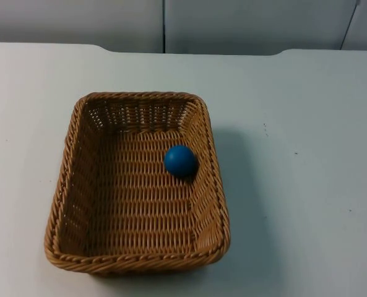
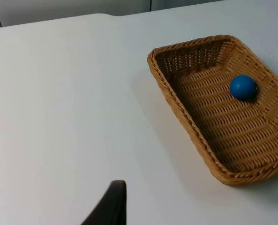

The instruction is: Pick up the basket with the left hand and place the ball into the basket with the right hand.

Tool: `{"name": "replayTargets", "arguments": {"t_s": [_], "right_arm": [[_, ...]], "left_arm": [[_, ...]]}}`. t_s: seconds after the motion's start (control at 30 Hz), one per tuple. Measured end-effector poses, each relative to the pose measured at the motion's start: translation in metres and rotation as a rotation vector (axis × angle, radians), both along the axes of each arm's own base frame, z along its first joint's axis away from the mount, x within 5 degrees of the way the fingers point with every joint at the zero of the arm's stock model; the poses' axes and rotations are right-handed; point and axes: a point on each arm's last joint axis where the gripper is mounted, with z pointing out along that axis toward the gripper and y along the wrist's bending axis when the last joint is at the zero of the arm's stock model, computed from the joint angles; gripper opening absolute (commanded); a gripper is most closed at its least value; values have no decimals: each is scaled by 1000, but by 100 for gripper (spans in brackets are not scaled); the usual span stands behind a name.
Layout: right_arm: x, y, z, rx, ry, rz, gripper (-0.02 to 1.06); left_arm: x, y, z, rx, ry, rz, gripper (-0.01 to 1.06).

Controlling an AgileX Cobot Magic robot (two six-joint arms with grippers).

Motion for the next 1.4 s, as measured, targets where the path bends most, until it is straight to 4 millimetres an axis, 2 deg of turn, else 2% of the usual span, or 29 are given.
{"name": "replayTargets", "arguments": {"t_s": [0.9,1.4], "right_arm": [[0,0,0,0,0,-15,105],[-3,2,0,0,0,-426,105]], "left_arm": [[0,0,0,0,0,0,105],[0,0,0,0,0,0,105]]}}
